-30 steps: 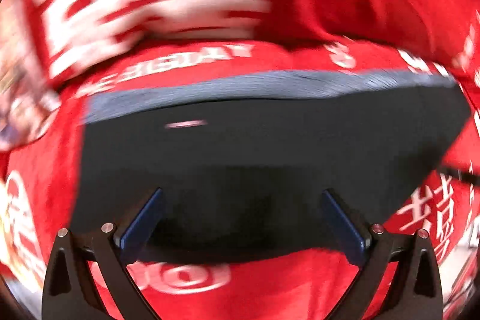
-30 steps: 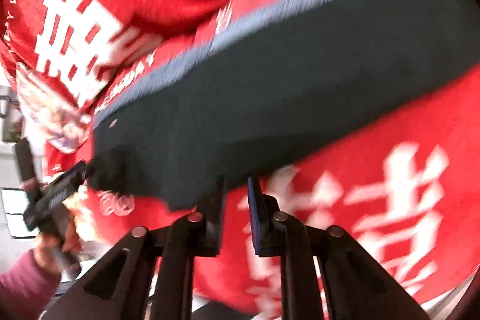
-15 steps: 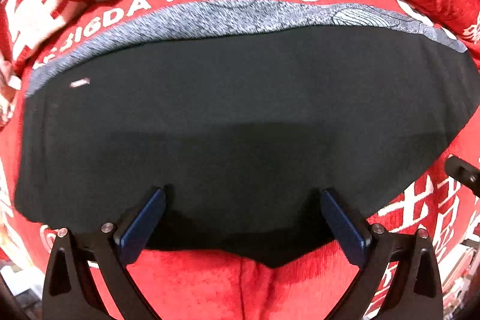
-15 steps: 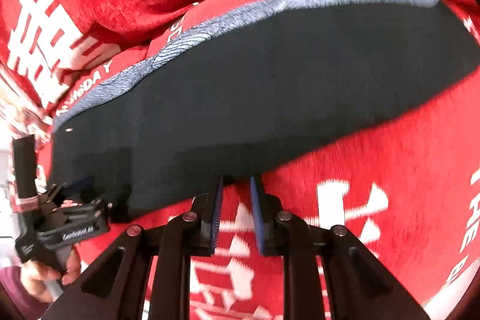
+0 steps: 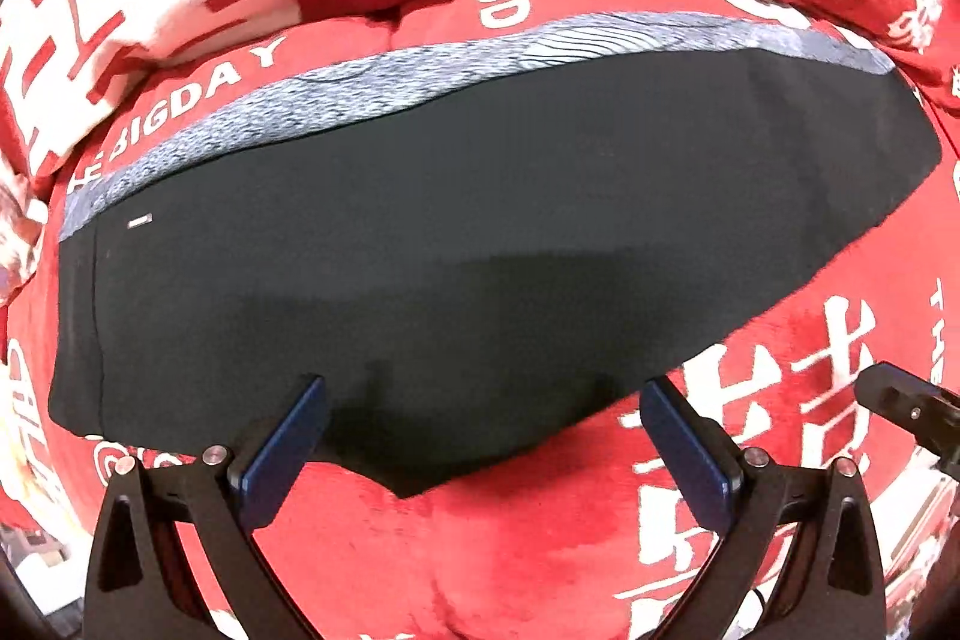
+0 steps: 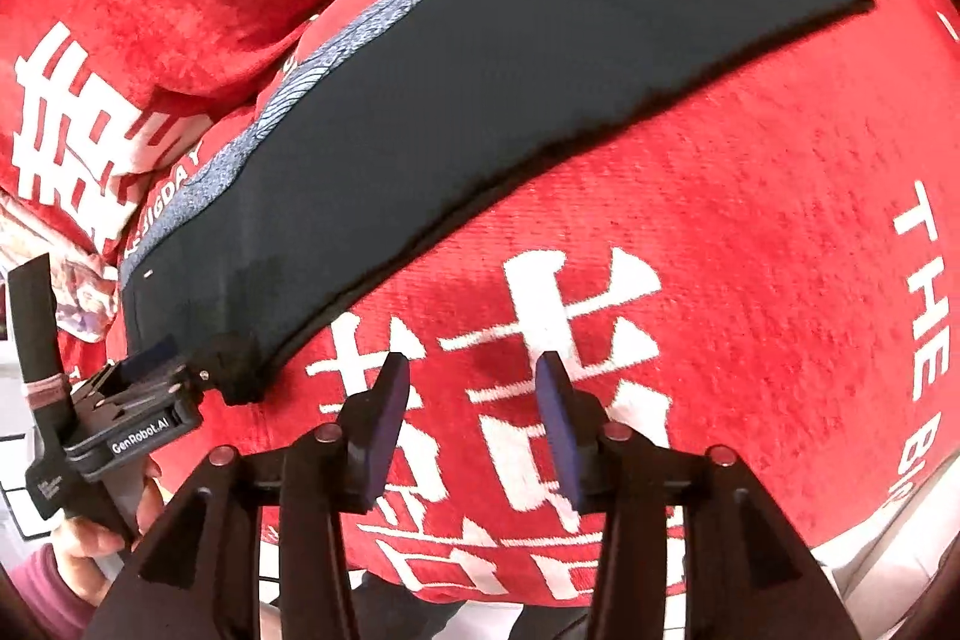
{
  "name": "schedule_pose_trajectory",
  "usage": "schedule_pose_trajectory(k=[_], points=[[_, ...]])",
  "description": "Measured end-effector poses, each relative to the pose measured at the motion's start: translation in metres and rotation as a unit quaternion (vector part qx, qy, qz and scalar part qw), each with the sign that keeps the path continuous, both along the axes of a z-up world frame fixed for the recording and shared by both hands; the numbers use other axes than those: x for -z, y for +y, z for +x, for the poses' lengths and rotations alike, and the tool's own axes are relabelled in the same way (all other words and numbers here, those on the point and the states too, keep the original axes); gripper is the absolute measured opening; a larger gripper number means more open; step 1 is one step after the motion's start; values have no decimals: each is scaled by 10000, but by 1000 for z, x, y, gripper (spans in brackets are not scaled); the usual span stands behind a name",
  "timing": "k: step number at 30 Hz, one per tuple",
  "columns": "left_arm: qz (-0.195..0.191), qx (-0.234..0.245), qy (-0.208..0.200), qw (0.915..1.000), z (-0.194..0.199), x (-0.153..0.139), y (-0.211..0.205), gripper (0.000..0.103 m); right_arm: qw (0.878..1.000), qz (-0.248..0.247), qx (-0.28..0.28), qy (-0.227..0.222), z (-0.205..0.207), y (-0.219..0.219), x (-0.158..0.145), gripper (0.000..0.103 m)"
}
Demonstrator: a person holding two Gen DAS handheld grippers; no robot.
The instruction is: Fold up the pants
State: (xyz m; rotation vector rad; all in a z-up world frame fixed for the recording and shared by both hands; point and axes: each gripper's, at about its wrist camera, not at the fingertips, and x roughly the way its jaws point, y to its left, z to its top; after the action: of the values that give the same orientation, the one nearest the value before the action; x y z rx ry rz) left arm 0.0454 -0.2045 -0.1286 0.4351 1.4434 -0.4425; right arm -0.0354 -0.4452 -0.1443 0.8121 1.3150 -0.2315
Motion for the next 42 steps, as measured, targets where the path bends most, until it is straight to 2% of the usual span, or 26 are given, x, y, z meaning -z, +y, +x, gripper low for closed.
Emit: schedule_pose_trajectory(k=[6, 8, 12, 14, 20, 24, 28, 31, 33, 35, 36, 38, 42], points=[[-13, 55, 54, 10000, -24, -11, 4, 103, 10000, 33, -6, -33, -2, -2, -3, 64], [-14, 87, 61, 9999, -21, -9, 2, 103, 10000, 24, 1, -86, -3, -2, -5, 78], [-55, 113, 101, 9999, -21, -10, 7, 103, 9996, -87, -68, -273, 0, 6, -12, 89], [-58, 112, 109, 9999, -22, -12, 13, 103, 9993, -172, -145, -309, 2, 12, -16, 103], [-58, -96, 20, 9999, -14, -17, 47, 103, 9991, -72, -402, -68, 14, 34, -15, 103], [-30, -248, -324, 9992, 8, -20, 73, 103, 9987, -116, -480, 88, 18, 51, -16, 103], [123, -481, -920, 9945, 64, -13, 95, 103, 9986, -126, -489, 135, 22, 67, -20, 103], [496, -1037, -1237, 9856, 113, 0, 116, 103, 9986, -166, -483, 152, 23, 77, -23, 103], [516, -1571, -1156, 9794, 139, 12, 137, 103, 9988, -157, -430, 175, 22, 84, -24, 103], [642, -1884, -1041, 9744, 158, 27, 151, 103, 9990, -145, -377, 207, 20, 90, -25, 103], [704, -1923, -1014, 9736, 164, 33, 156, 103, 9990, -128, -354, 237, 20, 93, -25, 103], [441, -1966, -1001, 9744, 172, 38, 164, 103, 9990, -121, -321, 280, 19, 99, -24, 103], [542, -1884, -1035, 9751, 175, 31, 167, 103, 9990, -119, -264, 338, 20, 109, -24, 103]])
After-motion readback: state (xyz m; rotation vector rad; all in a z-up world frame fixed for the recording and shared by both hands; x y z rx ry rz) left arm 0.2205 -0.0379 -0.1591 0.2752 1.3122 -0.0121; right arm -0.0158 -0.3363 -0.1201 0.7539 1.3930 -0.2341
